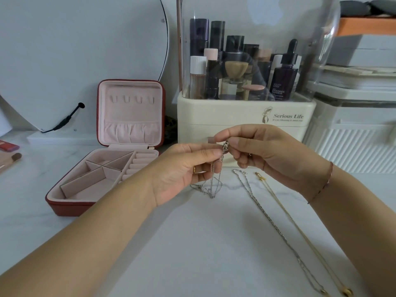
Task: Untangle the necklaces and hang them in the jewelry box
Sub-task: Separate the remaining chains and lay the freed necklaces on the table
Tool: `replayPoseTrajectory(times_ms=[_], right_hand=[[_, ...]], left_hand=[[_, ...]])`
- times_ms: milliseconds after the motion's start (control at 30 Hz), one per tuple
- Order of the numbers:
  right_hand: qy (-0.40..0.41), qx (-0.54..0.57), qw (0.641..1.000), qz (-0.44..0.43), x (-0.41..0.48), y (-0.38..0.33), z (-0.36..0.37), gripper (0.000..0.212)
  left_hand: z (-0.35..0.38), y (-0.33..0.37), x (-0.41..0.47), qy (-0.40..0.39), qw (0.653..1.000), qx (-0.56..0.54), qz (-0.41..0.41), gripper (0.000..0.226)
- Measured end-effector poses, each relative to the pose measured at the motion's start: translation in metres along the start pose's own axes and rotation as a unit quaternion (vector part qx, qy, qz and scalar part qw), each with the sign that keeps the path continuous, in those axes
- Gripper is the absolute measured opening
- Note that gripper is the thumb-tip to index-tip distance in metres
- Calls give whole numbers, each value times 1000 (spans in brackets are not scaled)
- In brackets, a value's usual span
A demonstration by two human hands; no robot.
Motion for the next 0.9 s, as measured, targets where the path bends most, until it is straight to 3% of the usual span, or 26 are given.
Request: replayPoseTrajectory(times_ms=[200, 300, 500, 733, 900], right_hand=[[8, -72, 997, -39, -2, -3, -1, 21], [5, -94, 994, -48, -3, -4, -1, 19], [-10, -78, 996, -48, -2, -2, 2, 12], [-10, -54, 998, -37, -1, -2, 2, 24], [12, -72, 997, -36, -1, -2, 0, 13]], left_hand=[[-2, -2, 0, -4, 1000, -3, -26, 26], [-1, -1, -1, -9, 1000, 0, -25, 16], [-3, -1, 0, -16, 1000, 8, -14, 7], [-4, -3, 1, -19, 1000, 4, -16, 12], [-4, -4, 3, -27, 999, -15, -18, 1]])
Point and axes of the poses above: each hand's wrist, its own x-axis towards the middle knuckle, its own z-axis out of the palm, y = z × x, the point moved 3 cm from there along x, towards the middle knuckle, and after that the axes turned 11 degrees about z, right-handed, at the moved point
